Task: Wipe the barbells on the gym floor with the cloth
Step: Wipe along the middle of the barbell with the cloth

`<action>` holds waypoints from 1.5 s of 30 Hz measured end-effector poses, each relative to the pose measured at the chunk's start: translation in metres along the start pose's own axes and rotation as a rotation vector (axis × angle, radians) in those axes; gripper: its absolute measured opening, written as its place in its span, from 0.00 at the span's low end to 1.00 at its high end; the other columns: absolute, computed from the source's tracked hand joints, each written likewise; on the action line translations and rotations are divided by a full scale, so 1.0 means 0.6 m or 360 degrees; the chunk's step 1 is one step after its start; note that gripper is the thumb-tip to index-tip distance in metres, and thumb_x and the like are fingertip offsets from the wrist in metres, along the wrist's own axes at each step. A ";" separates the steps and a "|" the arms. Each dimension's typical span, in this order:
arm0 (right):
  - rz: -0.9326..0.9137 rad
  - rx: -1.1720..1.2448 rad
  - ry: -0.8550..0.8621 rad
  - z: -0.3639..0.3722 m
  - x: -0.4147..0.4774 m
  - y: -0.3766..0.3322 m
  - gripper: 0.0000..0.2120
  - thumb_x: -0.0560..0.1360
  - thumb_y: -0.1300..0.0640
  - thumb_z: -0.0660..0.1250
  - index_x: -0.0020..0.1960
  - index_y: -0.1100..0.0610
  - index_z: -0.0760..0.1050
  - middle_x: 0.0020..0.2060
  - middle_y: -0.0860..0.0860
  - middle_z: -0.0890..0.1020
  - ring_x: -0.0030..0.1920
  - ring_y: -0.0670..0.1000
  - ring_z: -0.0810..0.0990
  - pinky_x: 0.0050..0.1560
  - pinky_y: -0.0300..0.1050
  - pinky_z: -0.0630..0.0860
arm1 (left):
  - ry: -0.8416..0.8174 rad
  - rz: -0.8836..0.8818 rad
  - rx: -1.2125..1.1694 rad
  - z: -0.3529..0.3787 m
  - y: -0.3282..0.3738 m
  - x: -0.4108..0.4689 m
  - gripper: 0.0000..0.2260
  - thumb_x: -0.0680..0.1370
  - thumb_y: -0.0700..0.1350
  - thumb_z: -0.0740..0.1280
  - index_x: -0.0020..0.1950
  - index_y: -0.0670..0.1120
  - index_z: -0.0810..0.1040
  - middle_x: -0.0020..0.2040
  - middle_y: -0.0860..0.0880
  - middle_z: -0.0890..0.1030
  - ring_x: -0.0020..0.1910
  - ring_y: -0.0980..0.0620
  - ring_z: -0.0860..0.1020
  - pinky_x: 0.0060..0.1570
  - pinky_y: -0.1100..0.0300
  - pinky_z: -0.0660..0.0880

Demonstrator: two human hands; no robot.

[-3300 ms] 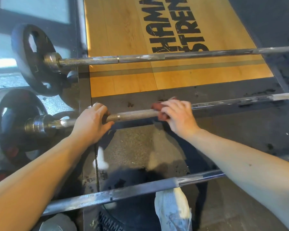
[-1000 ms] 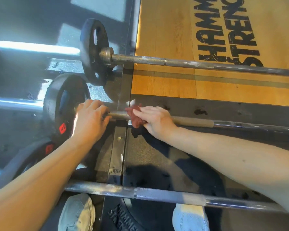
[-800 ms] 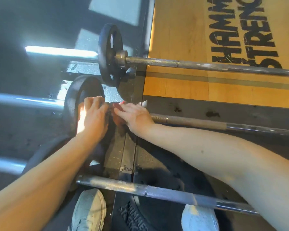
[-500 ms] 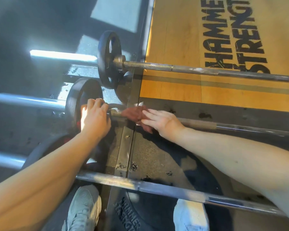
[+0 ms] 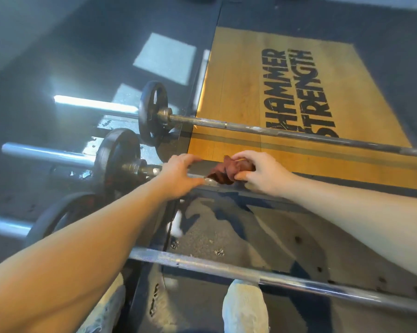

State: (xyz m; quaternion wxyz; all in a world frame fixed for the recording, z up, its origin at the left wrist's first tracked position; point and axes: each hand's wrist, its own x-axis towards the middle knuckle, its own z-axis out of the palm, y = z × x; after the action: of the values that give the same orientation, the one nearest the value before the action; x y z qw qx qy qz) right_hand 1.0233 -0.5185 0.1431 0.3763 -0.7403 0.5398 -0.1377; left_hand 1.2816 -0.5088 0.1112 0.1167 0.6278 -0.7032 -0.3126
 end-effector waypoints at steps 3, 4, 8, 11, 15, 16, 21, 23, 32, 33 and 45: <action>0.0050 0.0180 0.0052 -0.043 -0.012 -0.070 0.12 0.78 0.54 0.73 0.59 0.52 0.75 0.48 0.47 0.84 0.51 0.46 0.82 0.49 0.39 0.77 | -0.0054 0.0108 -0.0565 -0.025 0.079 -0.017 0.34 0.74 0.45 0.79 0.77 0.49 0.69 0.65 0.53 0.77 0.61 0.54 0.76 0.52 0.74 0.73; 0.0035 0.0174 0.0089 -0.053 -0.014 -0.088 0.11 0.79 0.52 0.72 0.57 0.54 0.76 0.47 0.48 0.83 0.49 0.47 0.81 0.48 0.40 0.77 | -0.0023 0.0134 -0.0687 -0.038 0.100 -0.022 0.29 0.74 0.42 0.78 0.74 0.48 0.73 0.60 0.52 0.80 0.57 0.54 0.78 0.47 0.74 0.75; 0.0107 0.0389 0.0240 -0.082 -0.035 -0.146 0.15 0.82 0.45 0.66 0.53 0.57 0.79 0.49 0.56 0.84 0.49 0.55 0.82 0.53 0.53 0.80 | 0.0197 0.0141 -0.0651 -0.094 0.157 -0.050 0.11 0.76 0.46 0.76 0.56 0.44 0.82 0.46 0.48 0.85 0.45 0.53 0.83 0.48 0.58 0.82; 0.0216 0.0572 0.0327 -0.102 -0.059 -0.181 0.18 0.82 0.42 0.64 0.53 0.57 0.80 0.50 0.55 0.85 0.52 0.56 0.83 0.57 0.56 0.81 | 0.0131 0.0137 -0.0297 -0.152 0.185 -0.084 0.10 0.78 0.52 0.74 0.48 0.45 0.80 0.40 0.51 0.81 0.38 0.54 0.79 0.39 0.60 0.76; 0.0306 0.0785 0.0397 -0.107 -0.091 -0.215 0.19 0.80 0.41 0.67 0.52 0.57 0.81 0.51 0.56 0.85 0.55 0.58 0.82 0.63 0.57 0.77 | 0.0072 0.0193 0.0086 -0.216 0.216 -0.137 0.10 0.78 0.53 0.73 0.42 0.50 0.78 0.37 0.52 0.79 0.37 0.55 0.77 0.35 0.63 0.70; 0.0340 0.0894 0.0391 -0.101 -0.099 -0.221 0.17 0.80 0.42 0.69 0.52 0.58 0.81 0.52 0.57 0.85 0.56 0.60 0.83 0.64 0.59 0.78 | 0.0086 0.0185 0.0107 -0.220 0.218 -0.147 0.10 0.78 0.53 0.74 0.43 0.49 0.79 0.38 0.52 0.80 0.38 0.54 0.78 0.35 0.63 0.70; 0.0390 0.1389 0.0192 -0.071 -0.120 -0.236 0.17 0.81 0.47 0.68 0.62 0.58 0.80 0.53 0.55 0.86 0.56 0.57 0.84 0.60 0.55 0.79 | 0.0458 0.0049 -0.0255 -0.185 0.193 -0.184 0.12 0.78 0.51 0.73 0.58 0.48 0.80 0.46 0.51 0.82 0.45 0.53 0.81 0.45 0.58 0.78; 0.0354 0.1369 0.0137 -0.073 -0.127 -0.237 0.11 0.82 0.54 0.66 0.61 0.58 0.79 0.53 0.56 0.85 0.53 0.56 0.83 0.54 0.50 0.78 | 0.0475 -0.0019 -0.0435 -0.170 0.189 -0.194 0.10 0.79 0.47 0.72 0.58 0.46 0.81 0.46 0.49 0.84 0.43 0.54 0.82 0.43 0.61 0.79; 0.0320 0.0988 0.0336 -0.058 -0.136 -0.238 0.08 0.81 0.59 0.67 0.59 0.57 0.81 0.52 0.57 0.86 0.53 0.57 0.84 0.46 0.46 0.79 | 0.0346 -0.0140 -0.0113 -0.156 0.165 -0.191 0.03 0.76 0.46 0.74 0.45 0.48 0.82 0.40 0.48 0.85 0.41 0.48 0.84 0.46 0.53 0.82; 0.0306 0.0910 0.0375 -0.057 -0.136 -0.237 0.07 0.81 0.59 0.67 0.58 0.57 0.81 0.52 0.57 0.86 0.53 0.57 0.84 0.48 0.47 0.80 | 0.0340 -0.0092 0.0014 -0.157 0.160 -0.192 0.04 0.75 0.47 0.74 0.45 0.49 0.81 0.40 0.50 0.85 0.41 0.49 0.84 0.46 0.53 0.82; 0.0126 0.0871 0.0233 -0.028 -0.119 -0.254 0.06 0.81 0.63 0.66 0.52 0.55 0.80 0.47 0.58 0.85 0.50 0.56 0.84 0.55 0.51 0.80 | 0.0124 -0.0022 -0.0589 -0.177 0.154 -0.226 0.21 0.75 0.60 0.73 0.63 0.52 0.76 0.55 0.56 0.79 0.53 0.60 0.77 0.49 0.66 0.69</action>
State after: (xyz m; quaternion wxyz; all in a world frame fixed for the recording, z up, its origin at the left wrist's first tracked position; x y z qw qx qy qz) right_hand 1.0919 -0.4405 0.2763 0.5271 -0.5776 0.5369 -0.3165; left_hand 1.2912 -0.4088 0.2789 0.2553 0.6122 -0.6243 -0.4127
